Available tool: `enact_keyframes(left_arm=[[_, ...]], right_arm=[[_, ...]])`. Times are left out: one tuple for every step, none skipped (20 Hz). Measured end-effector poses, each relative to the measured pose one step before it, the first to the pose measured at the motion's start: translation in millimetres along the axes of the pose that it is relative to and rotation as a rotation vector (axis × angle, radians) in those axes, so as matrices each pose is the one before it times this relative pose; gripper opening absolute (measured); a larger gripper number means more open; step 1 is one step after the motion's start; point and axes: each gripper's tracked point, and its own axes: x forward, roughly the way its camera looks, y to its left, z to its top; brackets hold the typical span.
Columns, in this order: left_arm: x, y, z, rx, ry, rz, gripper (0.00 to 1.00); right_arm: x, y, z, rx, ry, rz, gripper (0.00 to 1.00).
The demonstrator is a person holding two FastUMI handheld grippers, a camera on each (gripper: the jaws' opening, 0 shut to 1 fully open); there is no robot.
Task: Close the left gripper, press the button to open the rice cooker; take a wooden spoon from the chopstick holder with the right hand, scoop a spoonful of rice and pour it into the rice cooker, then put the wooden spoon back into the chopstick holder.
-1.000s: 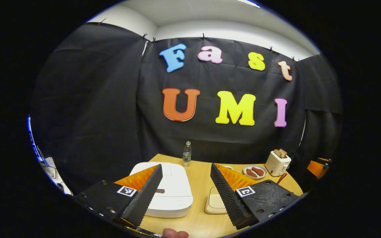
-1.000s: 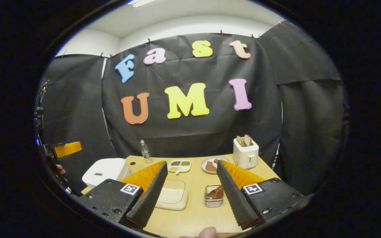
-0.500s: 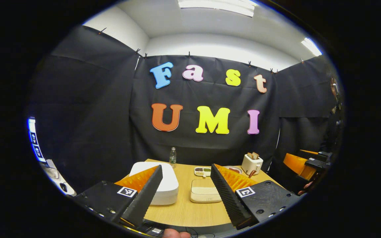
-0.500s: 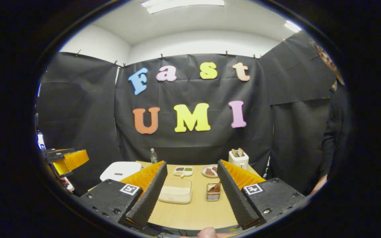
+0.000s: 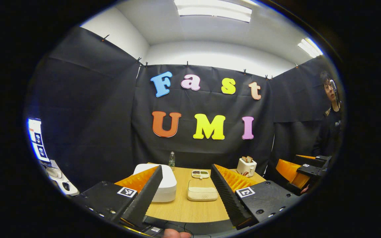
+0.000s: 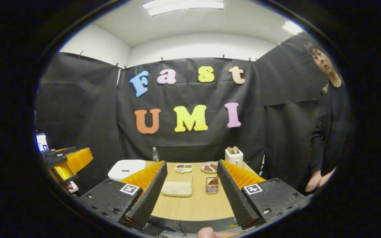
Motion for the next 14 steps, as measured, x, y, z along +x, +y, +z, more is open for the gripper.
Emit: enact_keyframes(left_arm=[[-0.41,-1.21,-3.56,0.00073,0.00982,-0.00430,0.93],[-0.60,0.35,1.19,-0.00126,0.00191,-0.00359,0.93],[-0.25,-1.39,1.29,-0.00095,0.00097,-0.00725,0.94],[-0.98,-1.50,0.90,-0.00045,-0.00120,-0.00721,0.94],[-1.04,-0.55,0.11,0.00307,-0.00023,-0.00575,0.94],[-0.63,-0.29,0.01,0.00578,-0.00042,-0.00436,0.94],[0.17,0.06,-1.62,0.00694,0.00434,-0.00028,0.94],[0.55,0.24,-2.24,0.00482,0.00589,-0.00147,0.94],[-0.54,-0.38,-0.86,0.00356,0.00632,-0.00112,0.94],[-0.47,0.40,0.29,0.00325,0.00295,0.00096,0.94],[0.16,-0.01,-0.05,-0.00081,0.00019,0.00179,0.94],[0.63,-0.06,0.62,-0.00470,-0.00211,0.00273,0.94],[-0.41,0.18,0.26,-0.00239,-0.00163,0.00246,0.94],[0.19,0.28,-0.03,0.00204,-0.00038,0.00315,0.94]], right_arm=[[-1.77,-0.82,-2.49,-0.00415,0.00476,-0.00379,0.99],[-2.16,0.96,-0.70,-0.00829,0.00354,0.00216,0.99],[-1.33,1.40,-0.65,-0.00844,0.00270,0.00302,0.99],[-1.05,0.04,0.89,-0.00587,0.00095,0.00144,0.99],[-0.71,-0.20,1.00,-0.00118,-0.00352,-0.00149,0.99],[-0.63,-0.07,1.21,-0.00051,-0.00403,0.00008,0.99],[-1.39,-0.25,0.12,-0.00239,-0.00021,-0.00093,0.99],[-1.59,0.06,-0.38,-0.00506,-0.00103,0.00118,0.99],[-0.82,-0.35,-0.41,-0.00496,-0.00001,-0.00053,0.99],[0.09,-0.15,0.35,-0.00463,0.00004,-0.00064,0.97],[-0.06,-0.13,-0.69,-0.00214,0.00236,0.00002,0.99],[-0.32,-0.77,-1.25,0.00008,0.00286,-0.00057,0.97],[0.57,-0.20,-0.56,0.00166,0.00243,0.00016,0.97],[-0.08,-1.01,-0.13,0.00228,0.00222,-0.00151,0.99]])
